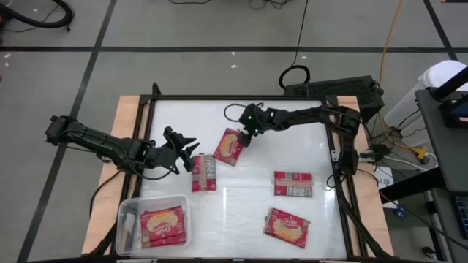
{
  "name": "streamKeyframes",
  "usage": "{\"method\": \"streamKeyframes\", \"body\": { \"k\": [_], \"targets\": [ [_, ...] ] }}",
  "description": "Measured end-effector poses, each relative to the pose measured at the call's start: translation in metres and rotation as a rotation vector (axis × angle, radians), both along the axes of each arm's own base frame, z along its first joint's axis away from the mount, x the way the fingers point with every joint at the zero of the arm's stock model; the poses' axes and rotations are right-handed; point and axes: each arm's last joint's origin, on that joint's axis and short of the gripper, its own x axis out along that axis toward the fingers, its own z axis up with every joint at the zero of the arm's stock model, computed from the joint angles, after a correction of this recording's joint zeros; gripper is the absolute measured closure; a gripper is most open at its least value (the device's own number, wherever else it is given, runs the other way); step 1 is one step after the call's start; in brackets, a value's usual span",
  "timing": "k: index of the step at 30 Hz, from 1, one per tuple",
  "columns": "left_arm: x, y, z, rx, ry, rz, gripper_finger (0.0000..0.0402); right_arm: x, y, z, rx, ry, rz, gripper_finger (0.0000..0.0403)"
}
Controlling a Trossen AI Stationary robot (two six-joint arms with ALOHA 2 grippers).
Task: Sort popcorn bags into baskets
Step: Put the popcorn bag into the transparent bin
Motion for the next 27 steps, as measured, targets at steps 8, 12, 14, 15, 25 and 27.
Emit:
{"method": "streamKeyframes", "body": {
  "k": [8, 12, 14, 15, 25, 27],
  "targets": [
    [0.000, 0.000, 0.000, 0.007, 0.003, -0.004, 0.0295, 0.008, 0.013, -0.017, -0.014, 0.044, 0.021, 0.0136],
    [0.000, 0.000, 0.000, 0.025, 0.011, -0.015, 0.0295, 0.010, 0.019, -0.017, -0.041, 0.053, 0.026, 0.0181],
    [0.001, 0.000, 0.001, 0.023, 0.005, -0.015, 0.0295, 0.011, 0.020, -0.018, -0.029, 0.047, 0.028, 0.0214],
    [0.001, 0.000, 0.001, 0.024, 0.006, -0.015, 0.0295, 0.010, 0.020, -0.018, -0.023, 0.047, 0.024, 0.0233],
    [0.001, 0.000, 0.001, 0.040, 0.016, -0.024, 0.0295, 0.007, 0.024, -0.023, 0.016, 0.051, 0.062, 0.0393],
    [0.001, 0.000, 0.001, 0.041, 0.016, -0.025, 0.0295, 0.007, 0.026, -0.019, 0.016, 0.048, 0.073, 0.0395]
  ]
}}
